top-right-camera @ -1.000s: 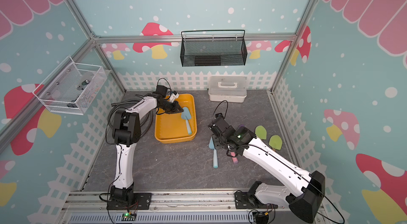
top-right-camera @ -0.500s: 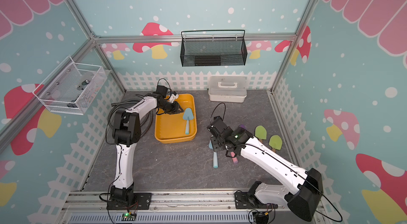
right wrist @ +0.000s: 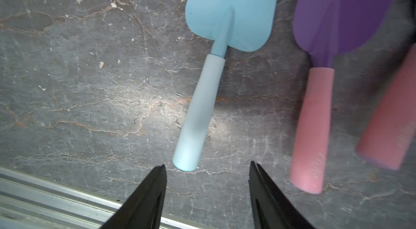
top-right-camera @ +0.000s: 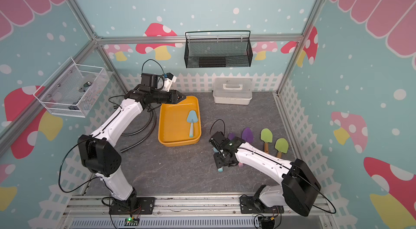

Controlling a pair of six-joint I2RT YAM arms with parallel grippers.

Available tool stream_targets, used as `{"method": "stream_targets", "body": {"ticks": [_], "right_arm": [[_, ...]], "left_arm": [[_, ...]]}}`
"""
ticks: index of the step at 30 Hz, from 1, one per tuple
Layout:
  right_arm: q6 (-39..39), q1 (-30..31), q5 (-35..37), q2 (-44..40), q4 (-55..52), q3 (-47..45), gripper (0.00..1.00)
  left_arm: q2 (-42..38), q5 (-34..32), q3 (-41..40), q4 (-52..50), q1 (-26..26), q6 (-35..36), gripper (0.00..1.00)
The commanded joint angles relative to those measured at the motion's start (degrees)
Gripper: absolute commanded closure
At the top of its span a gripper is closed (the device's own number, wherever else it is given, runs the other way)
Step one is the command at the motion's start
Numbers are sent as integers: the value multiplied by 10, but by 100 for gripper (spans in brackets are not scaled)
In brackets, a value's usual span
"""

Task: Put the shovel into the storage box
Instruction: Pick up the shovel from the center of the board.

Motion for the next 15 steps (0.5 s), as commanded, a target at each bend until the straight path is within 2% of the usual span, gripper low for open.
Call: {"method": "stream_targets", "body": {"ticks": [1, 7, 15], "right_arm": [[6, -1, -39, 33, 48, -6, 38], [1, -1, -35, 96, 56, 5, 41], [8, -1, -24, 124, 65, -6, 44]], "left_arm": [[-32, 3, -91, 67, 4, -37, 60], [-101, 0, -184, 104, 4, -53, 59], [-163, 0, -234, 106, 8, -50, 57]]}}
